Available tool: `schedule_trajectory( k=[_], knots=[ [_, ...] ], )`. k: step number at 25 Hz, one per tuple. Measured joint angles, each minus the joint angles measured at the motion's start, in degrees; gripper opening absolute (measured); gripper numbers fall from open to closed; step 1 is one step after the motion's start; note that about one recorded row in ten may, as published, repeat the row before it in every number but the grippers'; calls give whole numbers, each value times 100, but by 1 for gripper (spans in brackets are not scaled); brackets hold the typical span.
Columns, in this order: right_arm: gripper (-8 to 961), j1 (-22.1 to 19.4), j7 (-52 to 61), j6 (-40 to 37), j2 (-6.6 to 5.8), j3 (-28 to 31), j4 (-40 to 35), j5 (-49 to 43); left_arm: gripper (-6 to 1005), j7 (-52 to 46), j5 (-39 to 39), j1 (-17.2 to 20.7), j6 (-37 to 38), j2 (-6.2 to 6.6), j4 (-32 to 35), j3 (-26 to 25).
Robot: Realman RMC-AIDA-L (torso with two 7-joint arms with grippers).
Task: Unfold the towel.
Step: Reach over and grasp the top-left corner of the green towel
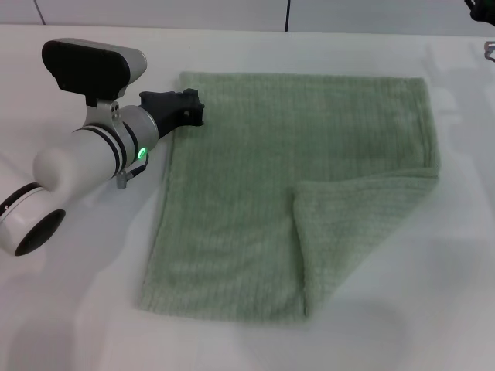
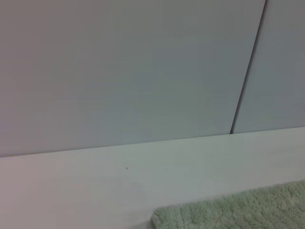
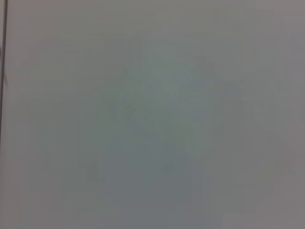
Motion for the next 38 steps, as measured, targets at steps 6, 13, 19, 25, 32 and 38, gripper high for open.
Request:
schedule_trajectory(
  k=[6, 13, 19, 25, 32, 38],
  knots=[
    [815, 18, -1, 93, 0, 0, -1, 0, -1, 0, 0, 11, -30, 0, -1, 0],
    [815, -175, -1, 756, -20, 23, 768, -176, -1, -4, -10, 54, -38, 0, 39, 1],
    [816, -714, 0, 1688, -92, 45, 2165, -397, -1, -7, -10, 72, -38, 0, 60, 49],
    [816, -1041, 0, 2809, -112, 50, 3354, -724, -1, -8, -4, 83, -36, 0, 77, 97],
    [815, -1046, -17, 4535, -256, -146, 4546, -748, -1, -9, 0, 81, -35, 0, 119, 137],
    [815, -932, -200, 6102, -301, -38, 5520, -735, -1, -8, 0, 81, -37, 1, 132, 148]
  ],
)
